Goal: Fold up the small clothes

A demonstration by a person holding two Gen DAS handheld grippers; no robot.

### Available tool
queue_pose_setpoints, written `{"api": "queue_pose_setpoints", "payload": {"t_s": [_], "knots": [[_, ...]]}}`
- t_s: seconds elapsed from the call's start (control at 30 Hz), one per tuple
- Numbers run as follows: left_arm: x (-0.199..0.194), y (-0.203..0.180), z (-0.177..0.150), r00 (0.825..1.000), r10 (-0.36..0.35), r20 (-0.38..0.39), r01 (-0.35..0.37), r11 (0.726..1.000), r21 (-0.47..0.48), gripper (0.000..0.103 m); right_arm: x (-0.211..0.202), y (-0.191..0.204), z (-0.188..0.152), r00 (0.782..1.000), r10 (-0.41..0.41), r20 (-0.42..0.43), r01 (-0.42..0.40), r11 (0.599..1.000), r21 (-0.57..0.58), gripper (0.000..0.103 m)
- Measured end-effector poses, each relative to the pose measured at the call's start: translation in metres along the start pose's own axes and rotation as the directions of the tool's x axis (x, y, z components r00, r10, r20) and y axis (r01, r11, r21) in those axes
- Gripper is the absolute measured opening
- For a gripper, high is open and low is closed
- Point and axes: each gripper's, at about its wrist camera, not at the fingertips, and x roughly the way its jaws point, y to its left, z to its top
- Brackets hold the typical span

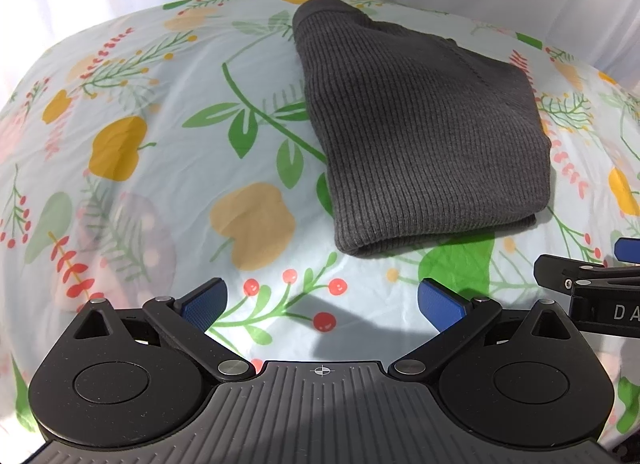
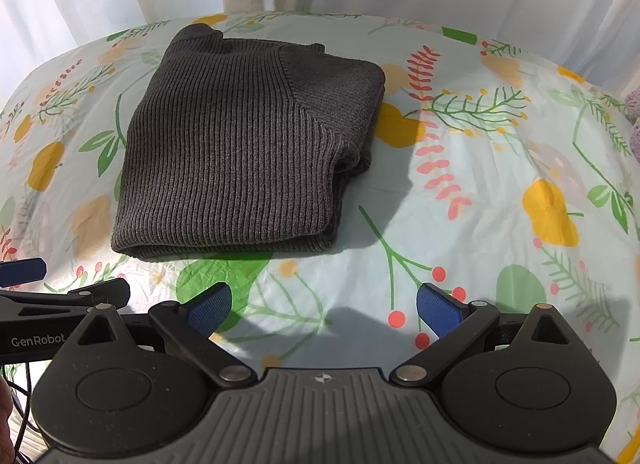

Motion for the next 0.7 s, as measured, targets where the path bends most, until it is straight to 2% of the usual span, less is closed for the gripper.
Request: {"api": "queue_pose_setpoints", "payload": {"t_s": [0.57,0.7], "knots": [[0.0005,0.0012,0.0018,1.000,-0.009,-0.007,0.009,1.000,-0.005,0.103,-0.0034,0.0001,0.0005,1.000,0.000,0.008,0.000,1.000,0.005,0.099],[0.0008,0.0002,0.0019,1.000,0.009,-0.003,-0.009,1.000,-0.004,0.103,-0.0037,-0.0001,0.0002,1.000,-0.004,0.011,0.004,1.000,0.004,0.099]]}}
